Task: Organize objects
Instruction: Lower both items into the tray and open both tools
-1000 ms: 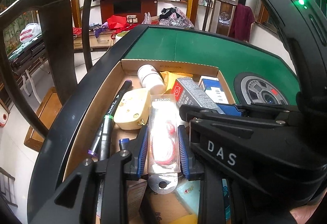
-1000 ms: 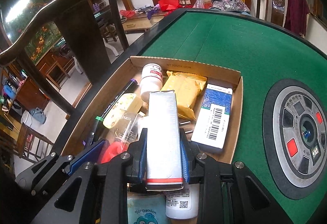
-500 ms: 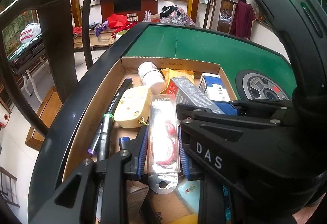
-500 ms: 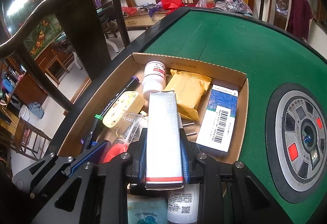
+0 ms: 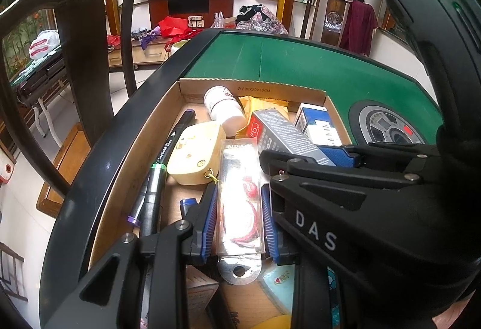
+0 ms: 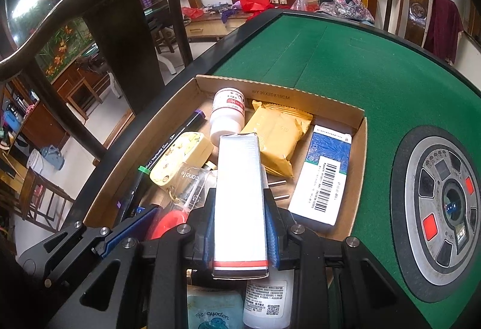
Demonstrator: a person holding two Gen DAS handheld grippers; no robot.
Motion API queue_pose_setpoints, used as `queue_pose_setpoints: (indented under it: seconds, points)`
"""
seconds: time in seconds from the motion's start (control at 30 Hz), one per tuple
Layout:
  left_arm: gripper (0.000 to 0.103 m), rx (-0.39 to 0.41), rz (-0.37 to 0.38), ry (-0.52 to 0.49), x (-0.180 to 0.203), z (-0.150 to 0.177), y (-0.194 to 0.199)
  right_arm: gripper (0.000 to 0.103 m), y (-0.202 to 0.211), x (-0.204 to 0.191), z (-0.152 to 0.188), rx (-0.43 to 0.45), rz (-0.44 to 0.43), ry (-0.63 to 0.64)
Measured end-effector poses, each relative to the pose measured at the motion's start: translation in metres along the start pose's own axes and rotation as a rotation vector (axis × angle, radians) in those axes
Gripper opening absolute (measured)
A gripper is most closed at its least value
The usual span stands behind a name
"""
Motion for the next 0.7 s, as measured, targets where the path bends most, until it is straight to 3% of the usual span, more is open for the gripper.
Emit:
queue_pose_setpoints:
  seconds: [0.07,0.13,0.2,0.3,0.57,0.7]
  points:
    - [0.03,-0.005,0.001,0.002,0.0,0.0,0.0,0.034,0.001,-0.001,0.0,0.004,-0.006,0.005]
    - [0.05,-0.014,0.0,0.011,-0.001,0.0,-0.002,0.039,0.003,-0.002,0.0,0.004,-0.013,0.011]
    - [0.06,-0.015,0.005,0.028,-0.003,-0.001,-0.002,0.052,0.006,-0.003,-0.002,0.019,-0.013,0.016]
    - [0.065,-0.018,0.007,0.045,-0.006,-0.001,-0.002,0.066,0.014,-0.005,-0.004,0.046,-0.027,0.022]
    - [0.071,0.021,0.025,0.108,-0.014,-0.006,0.006,0.073,0.049,0.002,-0.004,0.139,-0.026,0.002]
    - [0.074,0.079,0.047,0.145,-0.017,-0.011,0.015,0.083,0.081,0.013,0.007,0.237,0.032,0.001]
Point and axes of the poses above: each gripper's, at about its wrist camera, not at the fingertips, and y roughly against the way its jaws point, x to its right, z to its underside, the point moved 2 cm from there along -y, roughly the way its jaws point, and after that the axes turned 9 degrees about x, right-handed, at the moved point
